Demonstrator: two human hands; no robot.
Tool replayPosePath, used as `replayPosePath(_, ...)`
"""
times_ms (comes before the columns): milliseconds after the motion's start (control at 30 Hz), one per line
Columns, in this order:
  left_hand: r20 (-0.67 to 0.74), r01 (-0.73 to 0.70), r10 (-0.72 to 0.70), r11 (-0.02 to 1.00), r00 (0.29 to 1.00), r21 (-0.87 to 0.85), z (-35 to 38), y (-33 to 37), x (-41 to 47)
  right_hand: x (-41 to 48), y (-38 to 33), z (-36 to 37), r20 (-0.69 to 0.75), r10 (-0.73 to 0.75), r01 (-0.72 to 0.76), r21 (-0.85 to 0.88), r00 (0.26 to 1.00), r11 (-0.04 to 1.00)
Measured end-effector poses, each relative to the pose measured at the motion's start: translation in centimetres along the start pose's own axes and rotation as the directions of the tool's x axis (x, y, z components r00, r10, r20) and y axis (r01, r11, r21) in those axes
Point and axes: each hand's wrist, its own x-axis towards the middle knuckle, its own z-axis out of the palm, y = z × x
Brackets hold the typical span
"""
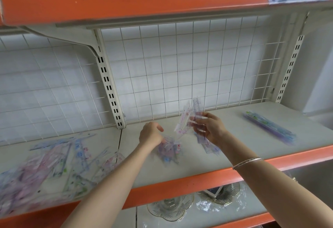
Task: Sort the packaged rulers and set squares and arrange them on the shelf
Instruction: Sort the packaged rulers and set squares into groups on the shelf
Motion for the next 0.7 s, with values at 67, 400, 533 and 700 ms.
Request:
replayPosePath(67,-0.029,-0.067,0.065,0.994,0.997,-0.082,0.2,0.7,0.1,-0.1,-0.1,-0.1,0.012,-0.004,0.005,-0.004,1.0,1.0)
replayPosePath(400,0.107,-0.041,0.126,0.816,0.986,-0.576,1.5,5.2,-0.1,-0.1,-0.7,-1.2,0.008,-0.063,0.063,-0.216,0.998,0.974)
replayPosePath(533,0.07,-0.014,0.067,0.813,0.995,-0.583,2.0,5.5,0.3,0.2,-1.4,-2.8,-0.123,-0.146,0.102,-0.309,0.982,0.946)
replayPosePath(700,0.098,0.037,0.033,0.773,0.995,-0.633,2.9,6.3,0.7,0.5,-2.2,-5.2,-0.259,-0.181,0.108,-0.27,0.949,0.957)
